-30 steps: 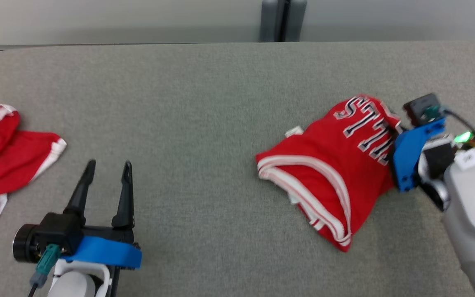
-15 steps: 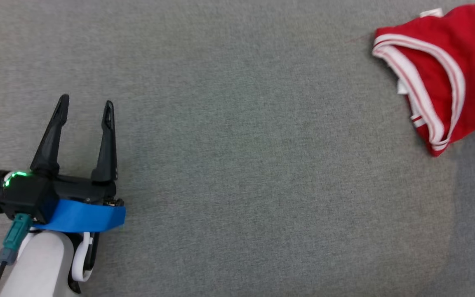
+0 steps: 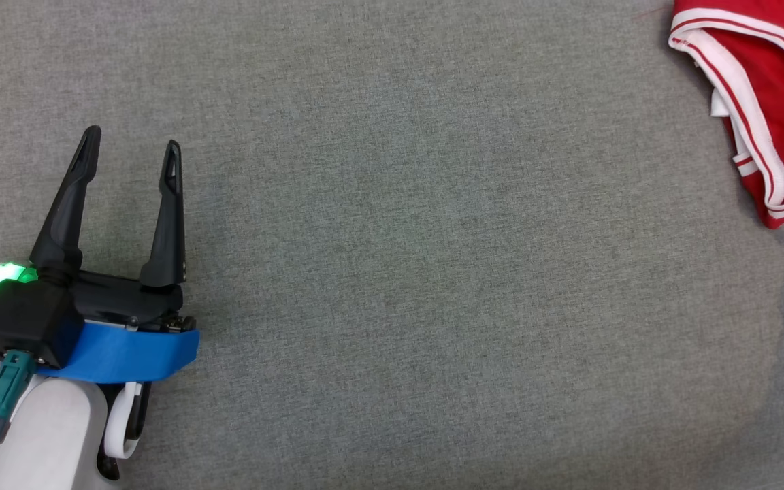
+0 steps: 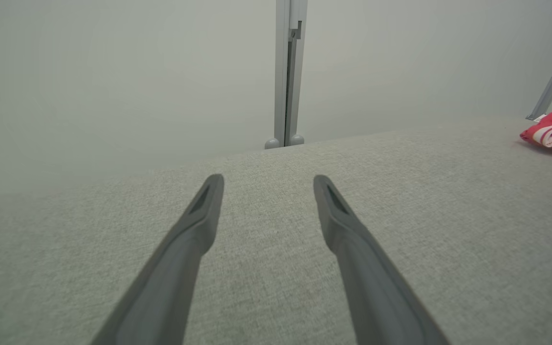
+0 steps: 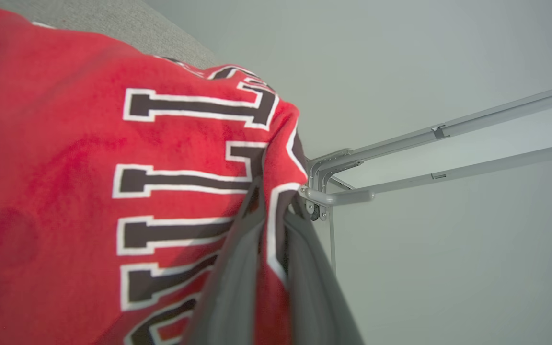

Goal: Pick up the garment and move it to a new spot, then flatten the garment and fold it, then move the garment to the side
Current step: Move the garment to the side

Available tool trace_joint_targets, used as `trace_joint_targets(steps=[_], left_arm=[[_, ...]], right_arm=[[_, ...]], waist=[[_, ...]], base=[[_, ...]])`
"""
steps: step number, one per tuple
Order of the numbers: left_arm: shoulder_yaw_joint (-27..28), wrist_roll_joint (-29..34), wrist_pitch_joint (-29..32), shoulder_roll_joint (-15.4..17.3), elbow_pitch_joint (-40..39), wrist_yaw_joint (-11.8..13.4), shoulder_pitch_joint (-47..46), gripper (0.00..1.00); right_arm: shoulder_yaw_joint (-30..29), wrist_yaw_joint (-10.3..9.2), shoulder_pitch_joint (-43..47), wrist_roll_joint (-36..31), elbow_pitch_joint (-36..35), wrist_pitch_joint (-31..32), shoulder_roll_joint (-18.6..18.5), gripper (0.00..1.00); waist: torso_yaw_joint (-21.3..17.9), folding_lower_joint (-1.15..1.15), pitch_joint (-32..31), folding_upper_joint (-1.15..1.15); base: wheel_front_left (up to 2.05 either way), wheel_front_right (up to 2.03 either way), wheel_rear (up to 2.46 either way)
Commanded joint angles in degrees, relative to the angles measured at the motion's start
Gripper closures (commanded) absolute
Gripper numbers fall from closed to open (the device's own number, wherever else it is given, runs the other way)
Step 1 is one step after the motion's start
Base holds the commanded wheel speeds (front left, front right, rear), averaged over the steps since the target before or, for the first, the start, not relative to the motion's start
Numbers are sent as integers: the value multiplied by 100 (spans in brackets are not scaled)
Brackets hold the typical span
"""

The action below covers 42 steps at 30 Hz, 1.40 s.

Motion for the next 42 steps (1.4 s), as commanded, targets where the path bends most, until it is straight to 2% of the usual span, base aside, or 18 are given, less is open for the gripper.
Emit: trace_joint_targets(steps=[1,5,6,7,8,16,23,28,33,42], left_arm=[[0,6,15,39,-34,34,-109,0],[-3,-23,17,46,-42,55,-2,0],[-17,-29,9,36,-17,54,14,0],[-34,-35,7,26,1,52,30,0],[-55,-36,-2,2,23,54,44,0],[-253,-171,-170,-245,431,4,226,0],[-294,-379,-306,-473,1013,14,616,0],[-235,-514,-373,-580,1367,25,900,0],[-170,-612,-401,-691,1591,37,1169,0],[-10,-640,-418,-759,1736,103,1673,0]], right_arm=[[-62,-5,-82,-47,18,-27,-39,100],[-307,-6,-14,-199,32,-42,62,100],[-355,-5,52,-236,37,-47,113,82],[-393,-5,115,-267,22,-74,160,29],[-452,-5,169,-303,42,-21,188,0],[-1146,-4,890,-498,89,-15,713,0],[-1741,-3,1893,-82,-573,-502,1764,0],[-1733,-3,2723,322,-1481,-750,2503,0],[-1573,-3,3623,695,-2440,-805,3080,0],[-1152,-3,4802,1252,-3425,-757,3482,0]], waist=[[5,0,13,0],[38,0,-15,0],[55,0,-48,0],[70,0,-83,0],[95,0,-136,0],[394,0,-930,0],[598,0,-1854,0],[683,0,-2356,0],[751,0,-2780,0],[737,0,-3323,0]], base=[[0,0,0],[0,0,0],[0,0,0],[0,0,0],[0,0,0],[0,0,0],[0,0,0],[0,0,0],[0,0,0],[0,0,0]])
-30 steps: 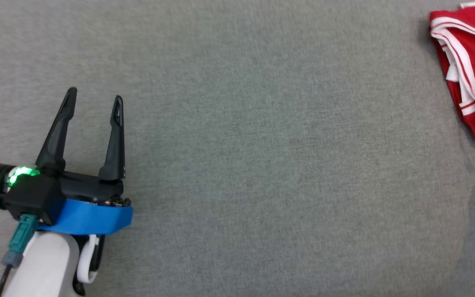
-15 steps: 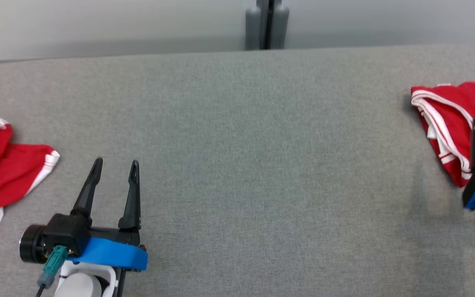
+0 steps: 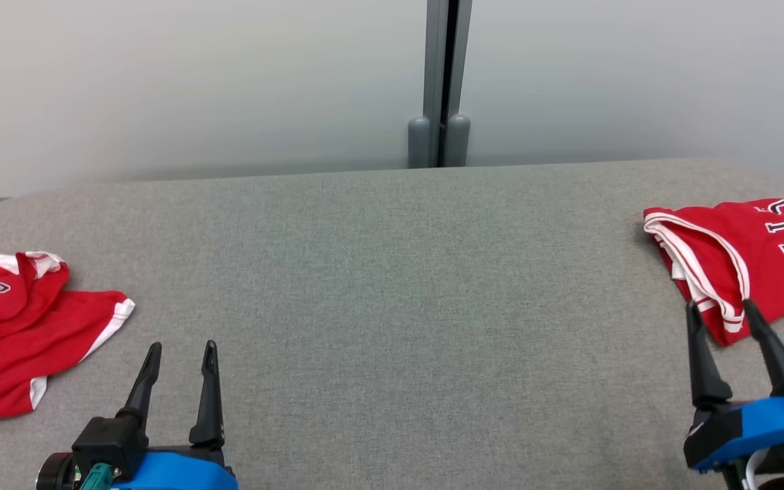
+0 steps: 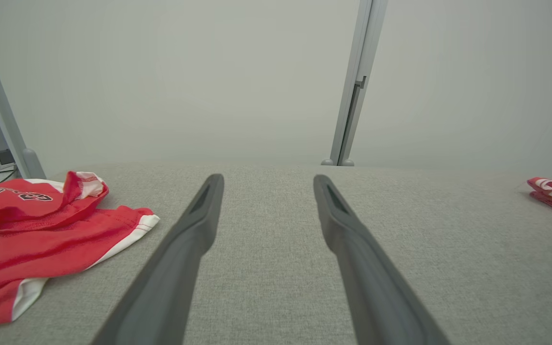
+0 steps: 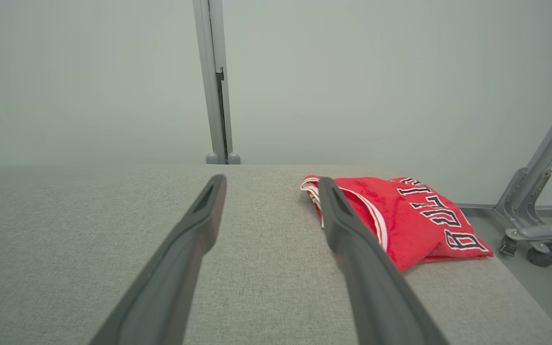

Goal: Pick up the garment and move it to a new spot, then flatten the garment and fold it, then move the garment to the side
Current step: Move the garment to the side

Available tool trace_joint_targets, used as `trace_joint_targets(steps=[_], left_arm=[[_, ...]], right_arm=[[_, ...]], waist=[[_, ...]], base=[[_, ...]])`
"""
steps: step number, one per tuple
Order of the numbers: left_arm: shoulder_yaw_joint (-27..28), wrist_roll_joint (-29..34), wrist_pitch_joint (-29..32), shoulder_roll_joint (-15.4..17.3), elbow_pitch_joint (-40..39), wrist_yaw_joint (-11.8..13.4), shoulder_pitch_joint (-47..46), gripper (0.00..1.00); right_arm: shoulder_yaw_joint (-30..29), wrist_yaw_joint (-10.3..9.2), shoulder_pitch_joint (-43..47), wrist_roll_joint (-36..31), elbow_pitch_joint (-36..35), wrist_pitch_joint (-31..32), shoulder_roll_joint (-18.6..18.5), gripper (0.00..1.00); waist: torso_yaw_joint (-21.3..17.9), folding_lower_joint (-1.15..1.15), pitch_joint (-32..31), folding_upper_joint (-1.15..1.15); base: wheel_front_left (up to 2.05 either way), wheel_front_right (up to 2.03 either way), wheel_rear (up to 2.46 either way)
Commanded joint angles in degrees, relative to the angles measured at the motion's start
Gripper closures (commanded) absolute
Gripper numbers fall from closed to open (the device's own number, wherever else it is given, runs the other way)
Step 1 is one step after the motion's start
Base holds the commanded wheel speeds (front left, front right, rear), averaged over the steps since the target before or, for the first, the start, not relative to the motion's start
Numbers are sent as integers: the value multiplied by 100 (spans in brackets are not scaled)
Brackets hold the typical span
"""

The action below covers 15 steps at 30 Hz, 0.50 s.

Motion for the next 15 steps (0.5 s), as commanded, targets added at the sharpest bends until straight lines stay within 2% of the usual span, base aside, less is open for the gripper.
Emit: trace_joint_targets(steps=[1,15], left_arm=[[48,-16,-23,-6,-17,27,90,0],[114,-5,-26,-96,30,-2,366,0]], right_arm=[[58,0,206,20,-119,30,60,0],[325,1,533,227,-18,-108,108,0]], waist=[[-55,1,-93,2],[-117,1,-299,2]], base=[[0,0,0],[0,0,0]])
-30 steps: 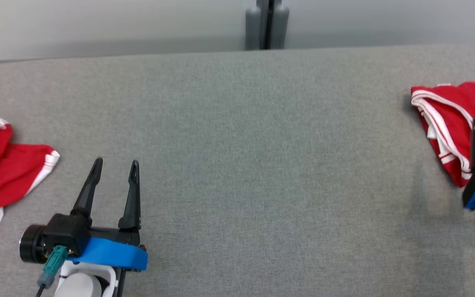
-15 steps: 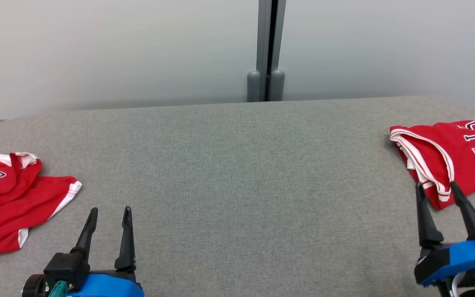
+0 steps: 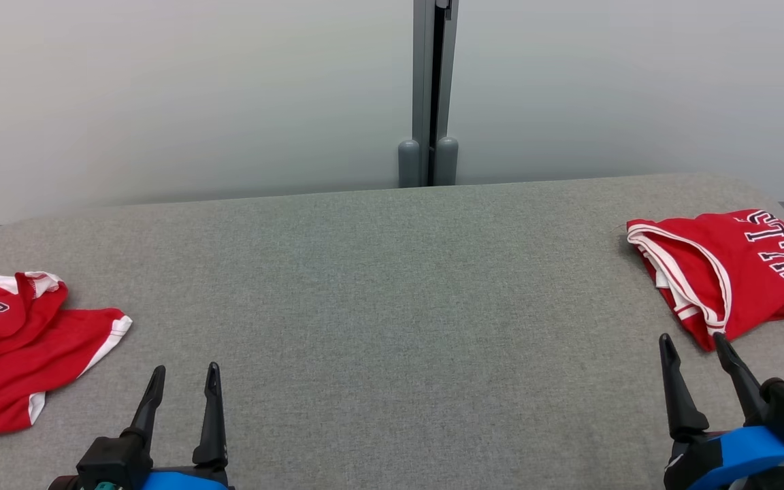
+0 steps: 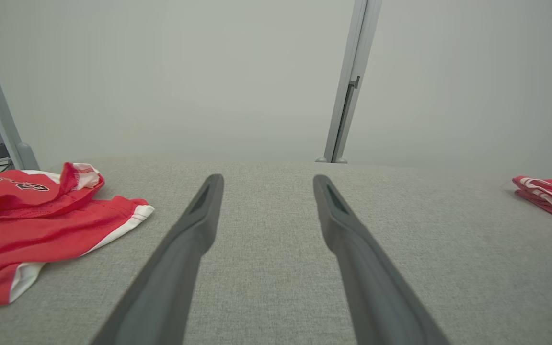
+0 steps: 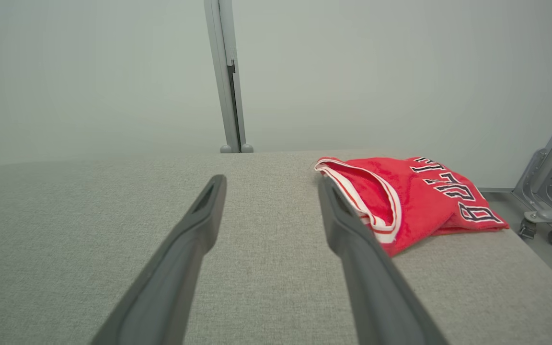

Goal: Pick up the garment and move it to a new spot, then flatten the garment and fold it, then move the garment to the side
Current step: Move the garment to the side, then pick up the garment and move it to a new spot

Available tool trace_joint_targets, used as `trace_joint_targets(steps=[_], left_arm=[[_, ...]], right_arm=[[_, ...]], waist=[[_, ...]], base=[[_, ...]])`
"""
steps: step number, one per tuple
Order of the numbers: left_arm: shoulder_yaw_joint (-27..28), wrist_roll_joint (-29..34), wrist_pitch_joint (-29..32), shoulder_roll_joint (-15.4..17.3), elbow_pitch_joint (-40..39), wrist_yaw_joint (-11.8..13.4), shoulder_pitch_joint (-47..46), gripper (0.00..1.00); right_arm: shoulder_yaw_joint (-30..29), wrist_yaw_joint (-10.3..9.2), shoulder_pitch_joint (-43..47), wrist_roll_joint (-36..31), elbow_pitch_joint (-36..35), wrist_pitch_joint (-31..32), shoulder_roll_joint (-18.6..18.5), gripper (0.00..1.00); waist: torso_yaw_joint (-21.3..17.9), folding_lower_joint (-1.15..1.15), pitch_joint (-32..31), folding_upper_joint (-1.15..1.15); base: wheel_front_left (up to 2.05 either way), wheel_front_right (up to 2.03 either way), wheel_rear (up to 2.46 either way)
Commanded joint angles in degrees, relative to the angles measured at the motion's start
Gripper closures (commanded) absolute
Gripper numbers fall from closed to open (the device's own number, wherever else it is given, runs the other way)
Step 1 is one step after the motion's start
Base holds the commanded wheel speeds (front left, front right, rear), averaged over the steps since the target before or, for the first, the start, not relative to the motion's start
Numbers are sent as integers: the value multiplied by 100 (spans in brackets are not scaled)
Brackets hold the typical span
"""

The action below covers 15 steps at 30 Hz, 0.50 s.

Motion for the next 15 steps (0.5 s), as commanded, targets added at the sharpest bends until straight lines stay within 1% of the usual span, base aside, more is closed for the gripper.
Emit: trace_joint_targets(steps=[1,12,15], left_arm=[[24,18,-25,2,15,-28,43,0],[50,44,-25,24,-20,-42,52,0],[43,43,-26,27,-22,-38,10,0]], right_arm=[[16,1,52,-14,42,-61,5,0],[46,1,15,15,221,-221,6,0],[81,1,-4,52,282,-286,6,0]], waist=[[4,0,-1,0],[29,0,3,0],[100,0,20,0]], base=[[0,0,0],[0,0,0],[0,0,0]])
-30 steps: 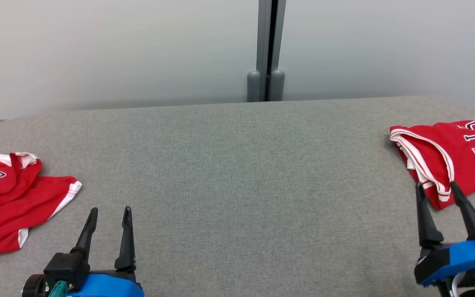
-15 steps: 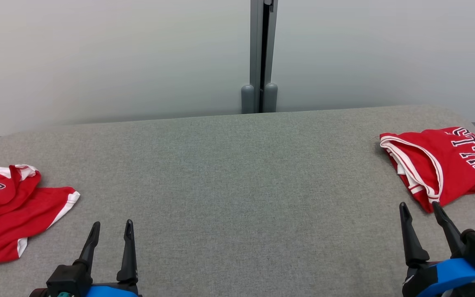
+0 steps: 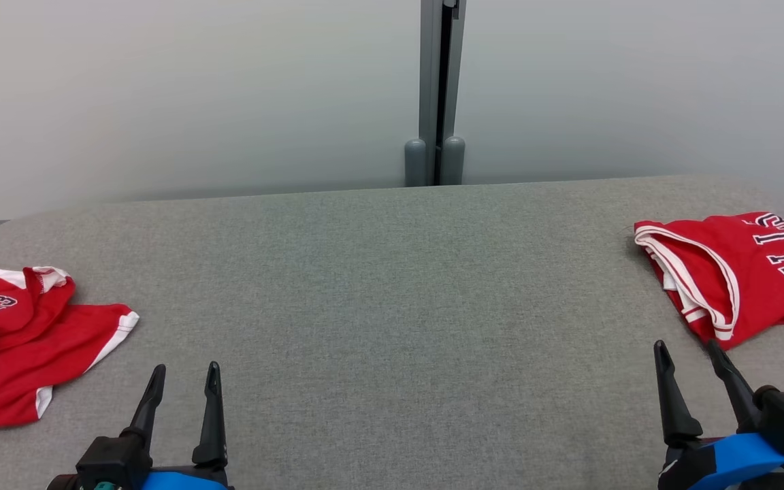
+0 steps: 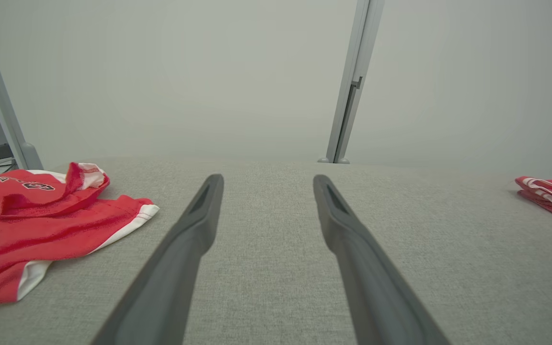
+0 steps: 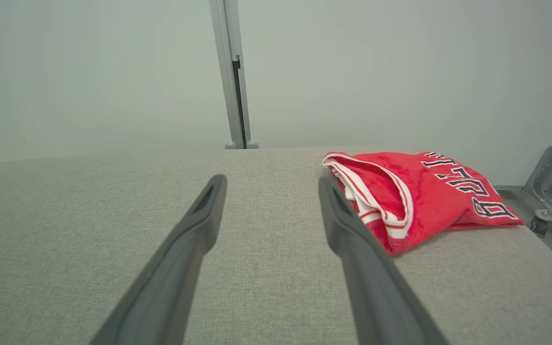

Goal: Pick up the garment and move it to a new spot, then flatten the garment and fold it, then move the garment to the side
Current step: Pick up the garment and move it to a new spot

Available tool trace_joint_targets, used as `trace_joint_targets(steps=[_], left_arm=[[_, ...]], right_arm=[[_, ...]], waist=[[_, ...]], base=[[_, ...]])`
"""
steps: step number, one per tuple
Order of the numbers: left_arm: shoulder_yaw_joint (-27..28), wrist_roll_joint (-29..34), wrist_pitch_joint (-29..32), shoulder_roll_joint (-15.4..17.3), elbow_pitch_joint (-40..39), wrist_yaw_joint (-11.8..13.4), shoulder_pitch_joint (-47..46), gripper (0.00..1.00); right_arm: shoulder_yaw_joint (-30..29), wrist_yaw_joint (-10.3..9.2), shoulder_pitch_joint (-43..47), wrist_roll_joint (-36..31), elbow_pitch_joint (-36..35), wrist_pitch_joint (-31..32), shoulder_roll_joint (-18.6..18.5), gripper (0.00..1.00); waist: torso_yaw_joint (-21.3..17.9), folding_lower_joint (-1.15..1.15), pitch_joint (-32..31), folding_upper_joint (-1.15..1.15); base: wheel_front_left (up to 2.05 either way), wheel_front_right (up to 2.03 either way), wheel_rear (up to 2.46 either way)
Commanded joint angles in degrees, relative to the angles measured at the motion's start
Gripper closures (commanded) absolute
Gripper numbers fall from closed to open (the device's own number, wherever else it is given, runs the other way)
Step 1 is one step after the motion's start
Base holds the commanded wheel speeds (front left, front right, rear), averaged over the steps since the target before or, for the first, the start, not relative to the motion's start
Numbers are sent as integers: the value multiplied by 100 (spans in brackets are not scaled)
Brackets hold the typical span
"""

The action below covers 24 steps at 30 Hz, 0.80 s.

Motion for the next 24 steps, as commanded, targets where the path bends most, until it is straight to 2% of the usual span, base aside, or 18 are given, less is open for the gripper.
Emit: trace_joint_targets(steps=[1,8,18,24], left_arm=[[27,21,-26,22,-11,8,9,0],[27,39,-26,34,-51,32,0,0],[27,24,11,79,-133,101,90,0],[57,-16,45,129,-202,154,173,0]], right_arm=[[7,1,-1,44,27,-38,4,0],[96,1,9,64,112,-156,3,0],[341,1,37,148,293,-321,2,0],[462,1,-6,155,350,-357,-1,0]], waist=[[35,0,11,0],[423,0,15,0],[1372,0,-65,0],[1809,0,-88,0]], base=[[0,0,0],[0,0,0],[0,0,0],[0,0,0]])
